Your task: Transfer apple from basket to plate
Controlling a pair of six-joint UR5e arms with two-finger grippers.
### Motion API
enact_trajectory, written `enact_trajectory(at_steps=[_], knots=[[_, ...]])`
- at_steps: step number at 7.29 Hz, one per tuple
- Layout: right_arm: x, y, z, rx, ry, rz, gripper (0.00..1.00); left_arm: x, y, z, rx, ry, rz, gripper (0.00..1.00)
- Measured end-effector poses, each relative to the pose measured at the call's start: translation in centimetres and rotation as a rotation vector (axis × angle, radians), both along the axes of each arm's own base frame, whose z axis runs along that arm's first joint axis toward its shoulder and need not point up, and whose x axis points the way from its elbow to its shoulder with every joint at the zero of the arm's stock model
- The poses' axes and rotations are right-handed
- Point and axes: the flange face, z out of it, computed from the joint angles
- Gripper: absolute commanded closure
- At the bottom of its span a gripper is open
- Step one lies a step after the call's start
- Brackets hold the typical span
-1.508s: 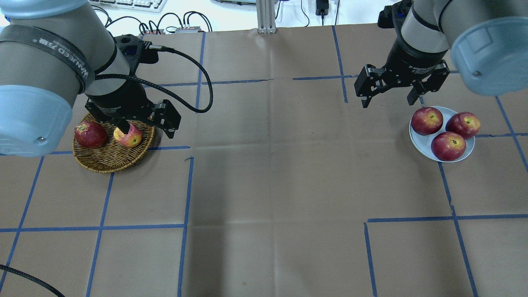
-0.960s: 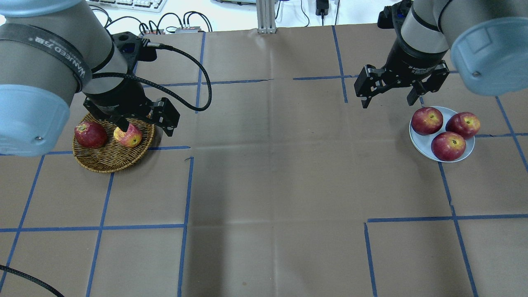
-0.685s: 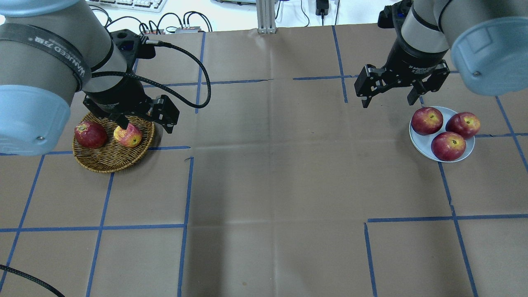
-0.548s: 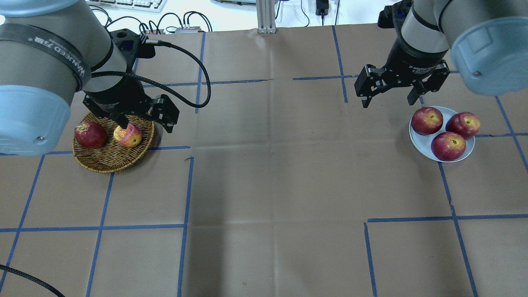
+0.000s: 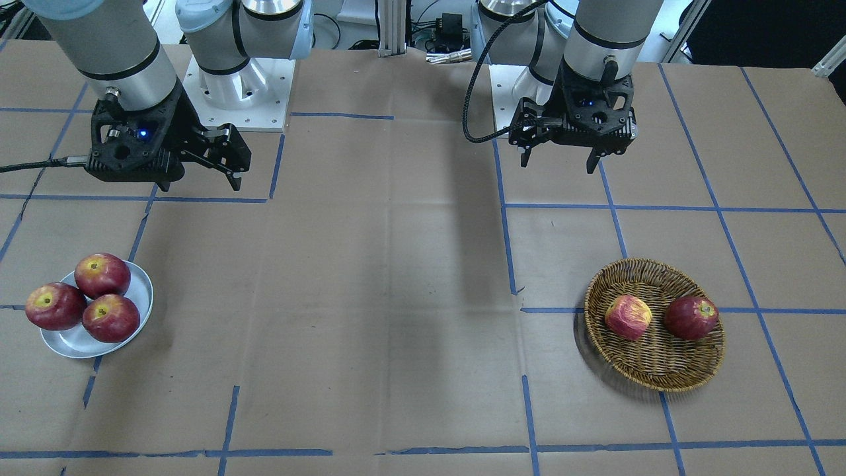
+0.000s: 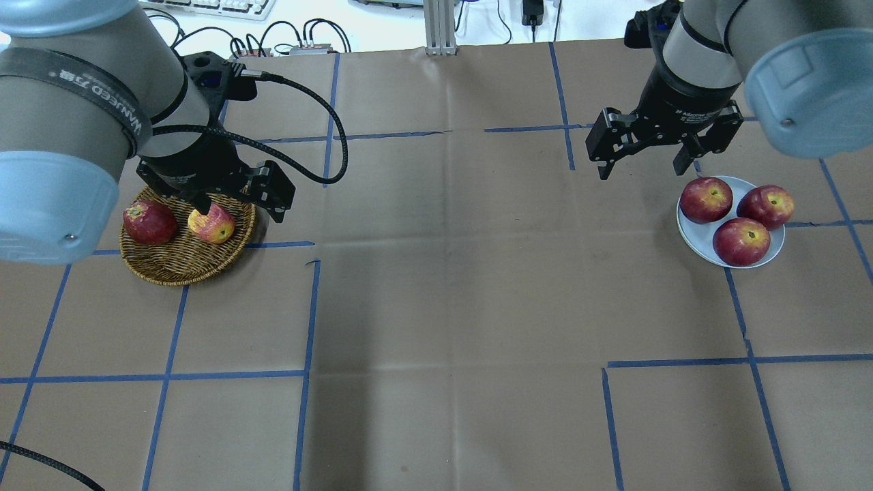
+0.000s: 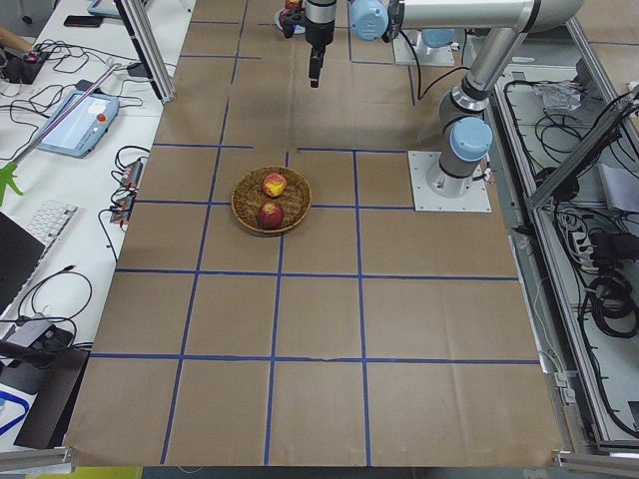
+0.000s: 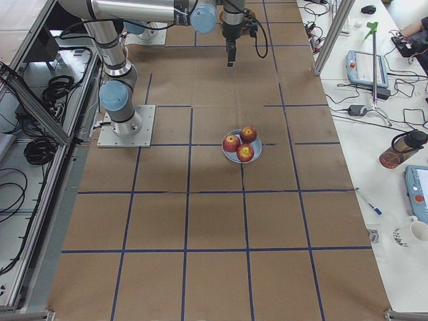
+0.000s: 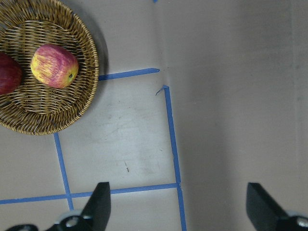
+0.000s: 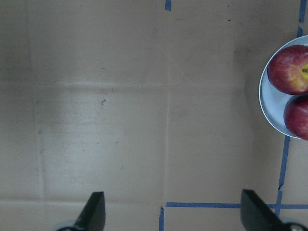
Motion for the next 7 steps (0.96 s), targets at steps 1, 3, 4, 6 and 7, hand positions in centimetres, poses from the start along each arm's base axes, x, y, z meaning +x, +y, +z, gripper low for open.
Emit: enact_trajectory(at_steps=[1, 3, 4, 6, 7], knots=[[0.0, 0.0, 0.0, 0.000, 0.000, 0.000, 0.00, 0.1, 0.1, 0.0, 0.000, 0.000, 0.000, 0.00], [0.0, 0.0, 0.0, 0.000, 0.000, 0.000, 0.00, 0.3, 0.1, -0.1, -0.002, -0.001, 0.002, 0.02], [0.0, 0.0, 0.0, 0.000, 0.000, 0.000, 0.00, 0.4, -0.2, -0.5, -0.001, -0.003, -0.032, 0.02], [0.0, 0.0, 0.0, 0.000, 0.000, 0.000, 0.00, 2.9, -1.9, -2.4, 0.020, -0.006, -0.137, 0.02], [0.0, 0.0, 0.0, 0.000, 0.000, 0.000, 0.00, 5.7, -3.1, -4.3, 0.025, -0.005, -0.178, 0.02]])
